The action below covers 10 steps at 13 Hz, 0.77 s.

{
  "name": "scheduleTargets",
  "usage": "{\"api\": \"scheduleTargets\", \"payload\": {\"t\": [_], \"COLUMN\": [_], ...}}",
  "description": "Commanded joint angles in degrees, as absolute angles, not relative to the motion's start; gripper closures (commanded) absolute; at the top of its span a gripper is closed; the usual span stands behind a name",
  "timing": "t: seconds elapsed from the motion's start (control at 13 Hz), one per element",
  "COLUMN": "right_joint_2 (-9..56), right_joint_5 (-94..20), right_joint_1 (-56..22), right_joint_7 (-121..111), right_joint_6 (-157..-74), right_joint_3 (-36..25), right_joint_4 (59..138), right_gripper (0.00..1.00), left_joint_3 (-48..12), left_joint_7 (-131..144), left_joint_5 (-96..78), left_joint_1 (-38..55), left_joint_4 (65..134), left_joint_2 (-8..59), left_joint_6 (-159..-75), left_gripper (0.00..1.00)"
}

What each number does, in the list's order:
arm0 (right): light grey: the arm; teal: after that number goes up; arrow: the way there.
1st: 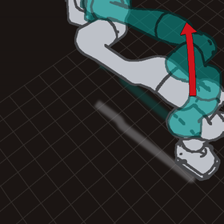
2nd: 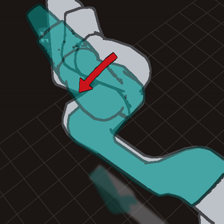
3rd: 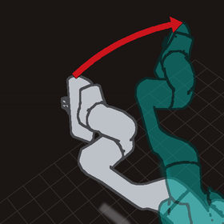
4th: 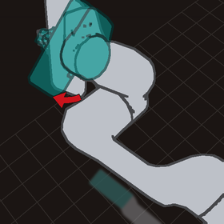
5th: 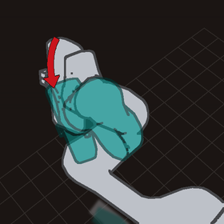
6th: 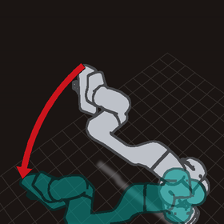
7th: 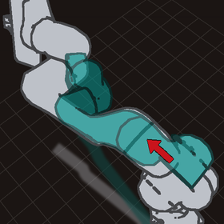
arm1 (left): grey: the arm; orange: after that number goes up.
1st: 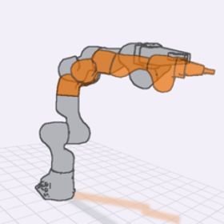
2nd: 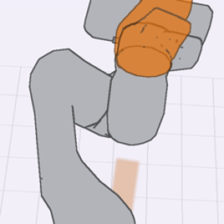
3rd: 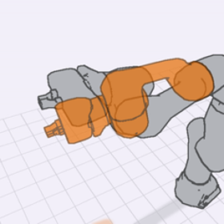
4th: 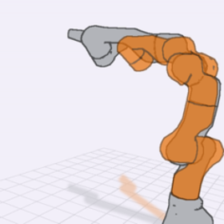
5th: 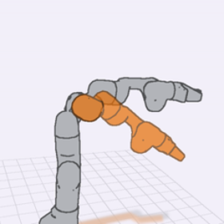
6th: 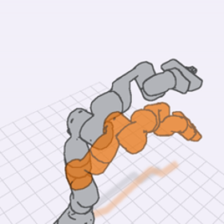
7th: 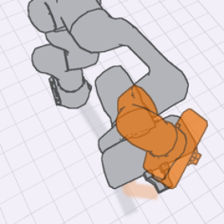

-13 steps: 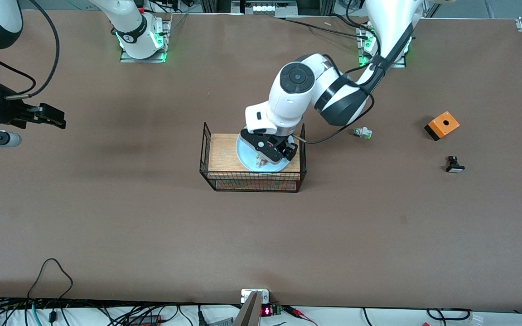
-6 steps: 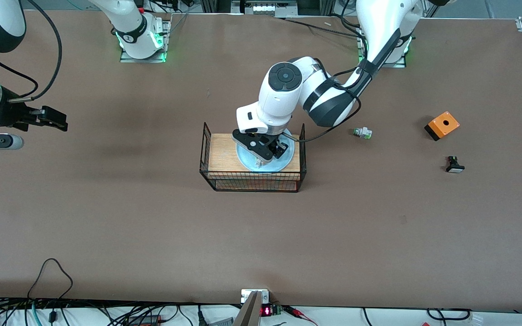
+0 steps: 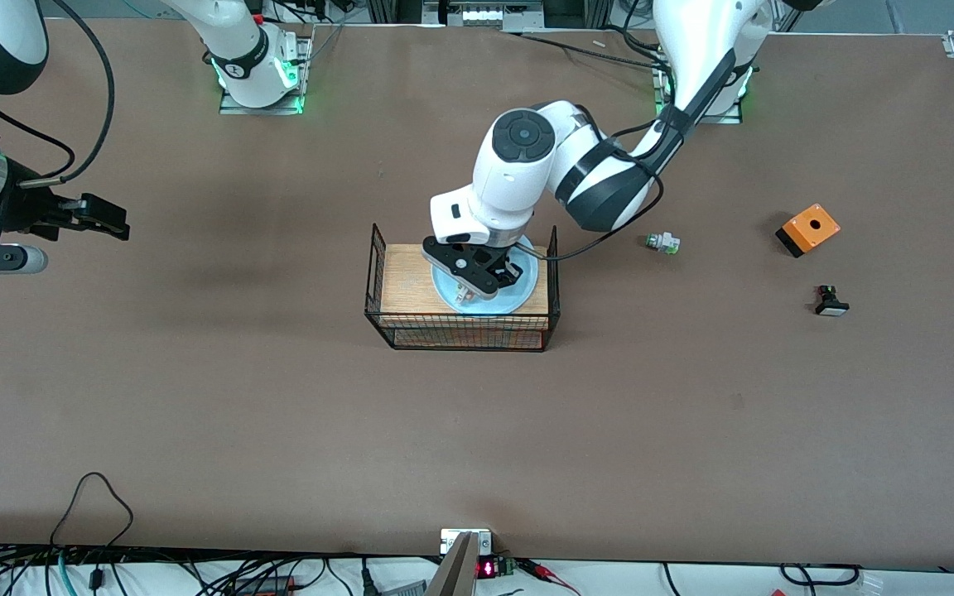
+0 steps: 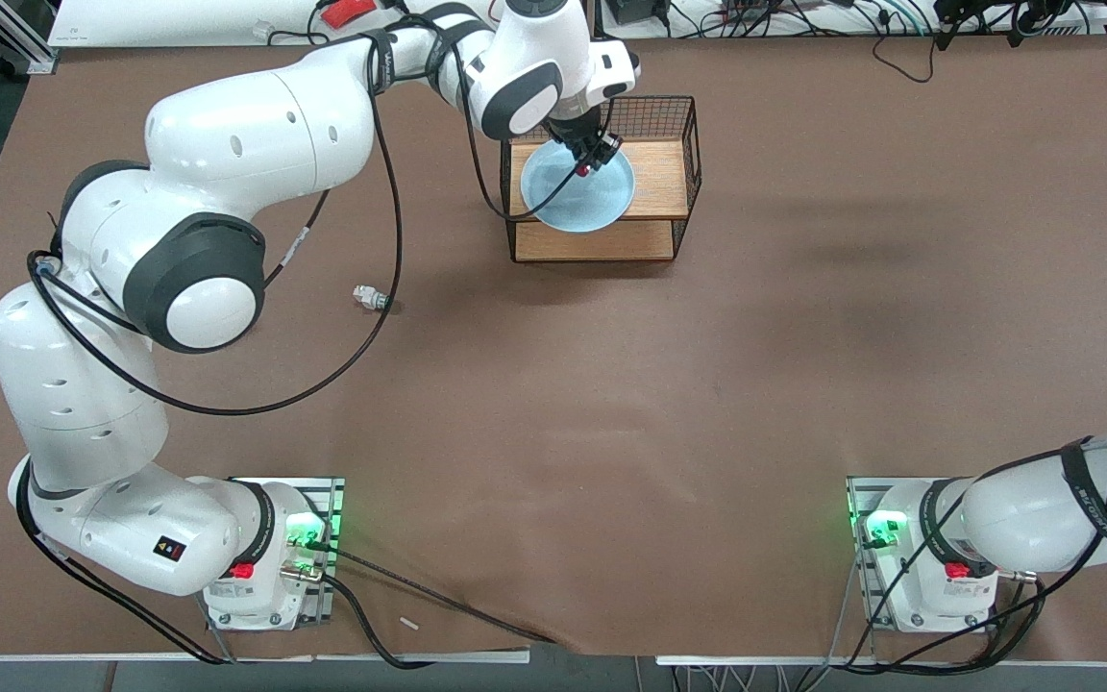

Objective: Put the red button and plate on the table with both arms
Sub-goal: 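Lower the left gripper and close it on the red-tipped button, then lift the button with the left gripper while the right gripper moves out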

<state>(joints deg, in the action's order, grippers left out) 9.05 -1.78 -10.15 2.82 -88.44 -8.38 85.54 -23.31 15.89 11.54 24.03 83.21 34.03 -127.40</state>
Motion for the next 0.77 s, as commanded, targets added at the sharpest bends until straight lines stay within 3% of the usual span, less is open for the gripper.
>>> {"api": "scheduleTargets", "payload": {"t": [0.0,0.38,0.69], "right_joint_2": [10.5,10.4,11.5], "right_joint_5": [-3.9,-3.7,-3.1], "right_joint_1": [-10.2,-20.8,-28.2], "right_joint_7": [10.8,34.2,48.0], "right_joint_6": [-87.8,-88.3,-92.3], "right_joint_3": [-8.2,-9.2,-10.1], "right_joint_4": [84.7,84.7,84.8], "right_gripper": [0.0,0.0,0.0], "left_joint_3": [-23.6,-22.8,-23.0], "left_joint_7": [17.2,17.3,15.4], "left_joint_5": [9.5,6.6,6.9], "left_joint_1": [24.0,17.8,5.5], "left_joint_4": [83.4,83.4,82.6], "left_joint_2": [26.2,16.6,15.7], "left_joint_6": [-118.9,-101.3,-94.8], "left_gripper": [0.95,0.95,0.95]}}
